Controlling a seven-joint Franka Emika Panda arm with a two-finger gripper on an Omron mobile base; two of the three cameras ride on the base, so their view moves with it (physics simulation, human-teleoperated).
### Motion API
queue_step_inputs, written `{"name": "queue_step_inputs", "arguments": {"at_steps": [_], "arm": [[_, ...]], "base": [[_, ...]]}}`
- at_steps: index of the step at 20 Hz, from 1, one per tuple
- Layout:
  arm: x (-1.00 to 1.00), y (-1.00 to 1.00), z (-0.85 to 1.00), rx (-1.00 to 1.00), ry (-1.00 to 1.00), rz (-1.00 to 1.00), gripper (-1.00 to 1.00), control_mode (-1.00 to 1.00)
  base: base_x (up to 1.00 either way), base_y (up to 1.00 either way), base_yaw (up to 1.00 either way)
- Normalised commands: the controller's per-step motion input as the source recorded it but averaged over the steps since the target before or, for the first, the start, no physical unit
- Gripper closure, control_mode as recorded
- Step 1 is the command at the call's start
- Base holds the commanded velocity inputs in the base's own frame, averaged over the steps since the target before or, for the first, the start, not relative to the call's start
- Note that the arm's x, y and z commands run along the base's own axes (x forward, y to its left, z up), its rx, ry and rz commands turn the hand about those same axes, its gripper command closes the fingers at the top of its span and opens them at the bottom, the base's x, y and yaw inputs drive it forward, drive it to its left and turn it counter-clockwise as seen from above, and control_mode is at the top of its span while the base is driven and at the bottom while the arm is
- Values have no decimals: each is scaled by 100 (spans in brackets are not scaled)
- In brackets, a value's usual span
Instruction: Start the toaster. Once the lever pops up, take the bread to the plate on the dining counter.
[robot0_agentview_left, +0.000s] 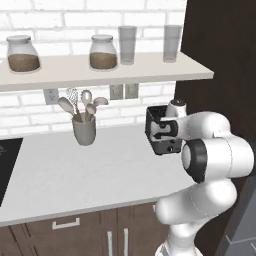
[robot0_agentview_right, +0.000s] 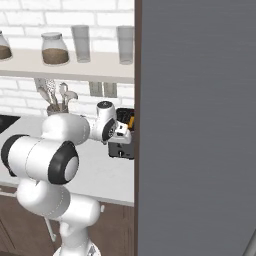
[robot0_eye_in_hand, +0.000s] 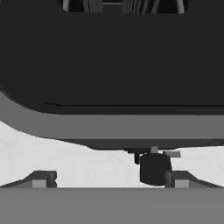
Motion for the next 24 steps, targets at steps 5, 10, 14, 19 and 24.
{"name": "queue_step_inputs", "arguments": {"at_steps": [5, 10, 14, 19, 24], "arm": [[-81, 28, 23, -2, -20, 8, -100, -100], [-44, 38, 73, -7, -23, 9, -100, -100], [-15, 62, 100, -16, -20, 6, -100, -100], [-1, 74, 99, -21, -19, 4, -100, -100], [0, 68, 77, -19, -11, 1, -100, -100]], "base": [[0, 0, 0], [0, 0, 0], [0, 0, 0], [0, 0, 0], [0, 0, 0]]}}
